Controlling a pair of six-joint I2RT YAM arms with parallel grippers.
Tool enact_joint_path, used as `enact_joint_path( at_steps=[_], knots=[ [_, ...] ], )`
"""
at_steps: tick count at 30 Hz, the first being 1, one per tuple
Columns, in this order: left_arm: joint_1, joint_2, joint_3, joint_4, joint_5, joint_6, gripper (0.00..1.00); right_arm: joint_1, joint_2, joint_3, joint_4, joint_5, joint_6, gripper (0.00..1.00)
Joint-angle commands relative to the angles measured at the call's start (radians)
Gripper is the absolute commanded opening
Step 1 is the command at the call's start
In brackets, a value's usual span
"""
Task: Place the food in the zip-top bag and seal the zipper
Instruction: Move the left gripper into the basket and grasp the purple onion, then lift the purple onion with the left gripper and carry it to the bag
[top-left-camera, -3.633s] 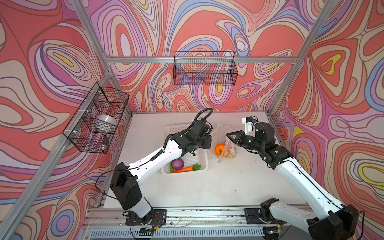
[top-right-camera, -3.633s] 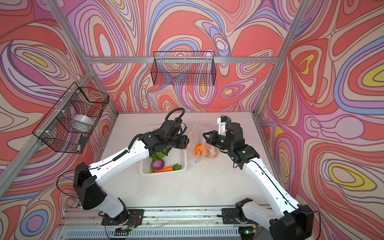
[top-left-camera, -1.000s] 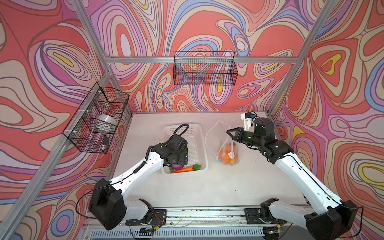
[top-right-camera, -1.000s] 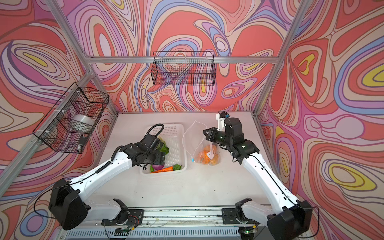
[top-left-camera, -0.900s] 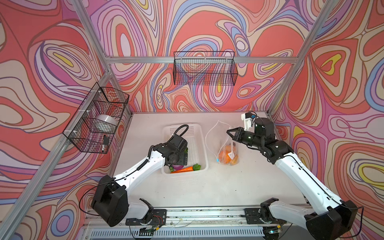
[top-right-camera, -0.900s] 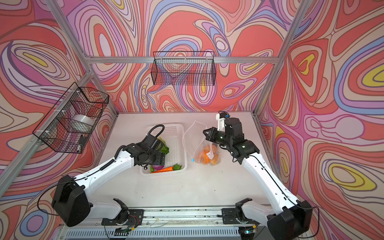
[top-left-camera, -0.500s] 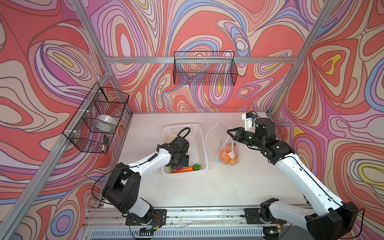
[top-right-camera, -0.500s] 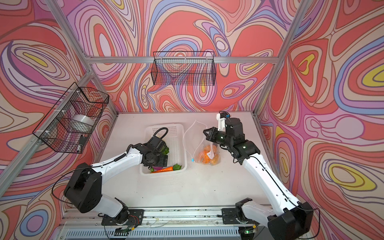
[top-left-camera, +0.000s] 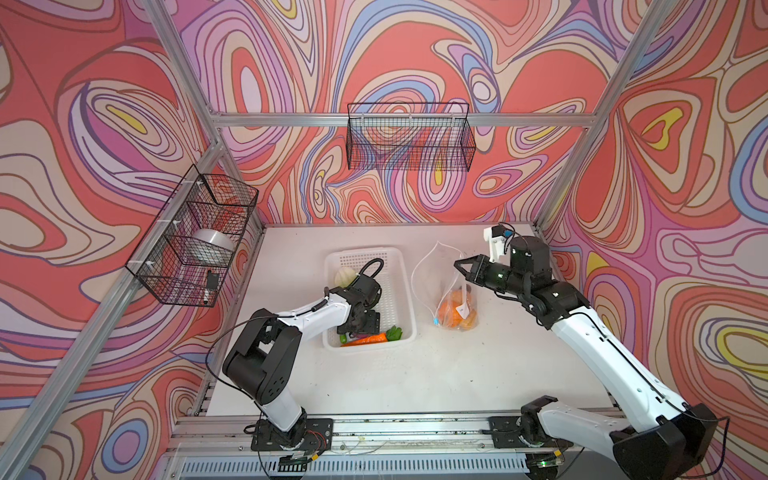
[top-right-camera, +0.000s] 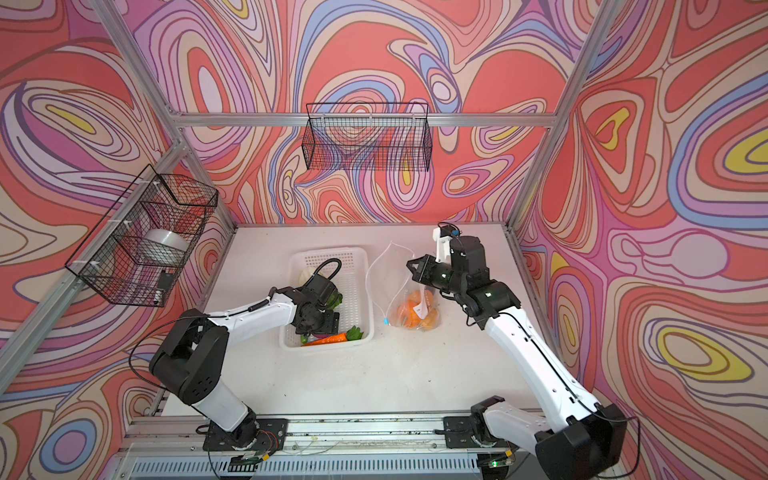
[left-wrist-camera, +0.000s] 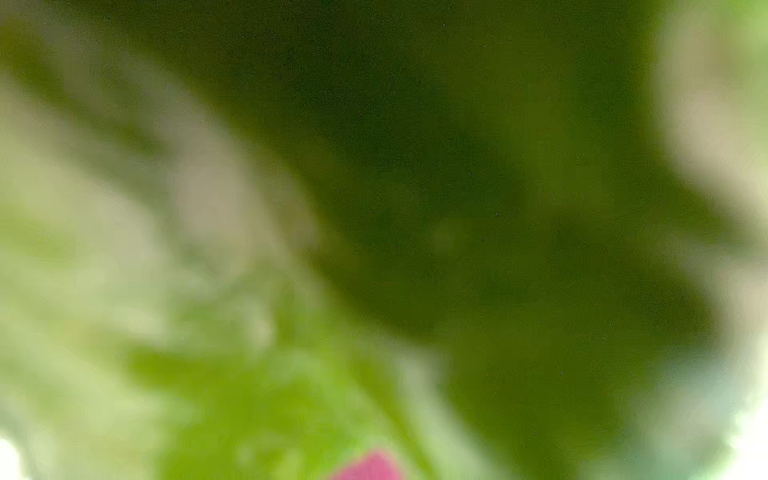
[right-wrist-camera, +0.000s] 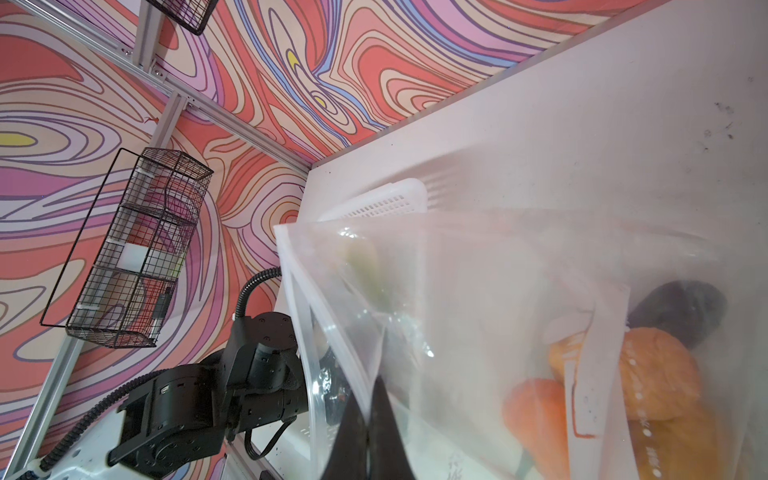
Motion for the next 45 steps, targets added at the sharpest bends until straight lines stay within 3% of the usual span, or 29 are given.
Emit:
enact_joint_path(
  at_steps=[1, 5, 11, 24, 34, 39, 45],
  knots=[
    [0.006, 0.02, 0.019, -0.007, 0.005, -0.004, 0.72, 0.005, -0.021, -0.006, -0.005, 0.017, -0.004, 0.0],
    [0.005, -0.013, 0.025, -0.026, -0.006, -0.002, 0.55, 0.004, -0.02, -0.009, -0.007, 0.018, -0.004, 0.0],
    [0.006, -0.127, 0.016, -0.048, -0.023, -0.006, 0.47, 0.004, -0.017, -0.012, 0.001, 0.014, 0.001, 0.0],
    [0.006, -0.332, 0.055, -0.074, 0.082, -0.055, 0.47, 0.004, -0.017, -0.019, 0.01, 0.009, 0.015, 0.0],
    [-0.043, -0.471, 0.177, 0.035, 0.221, -0.092, 0.46, 0.005, -0.021, -0.027, 0.021, 0.002, 0.024, 0.0],
    [-0.114, -0.468, 0.254, 0.152, 0.276, -0.106, 0.46, 0.005, -0.022, -0.033, 0.034, -0.006, 0.031, 0.0],
    [-0.193, -0.356, 0.353, 0.246, 0.347, -0.104, 0.45, 0.005, -0.03, -0.038, 0.031, -0.01, 0.032, 0.0]
  ],
)
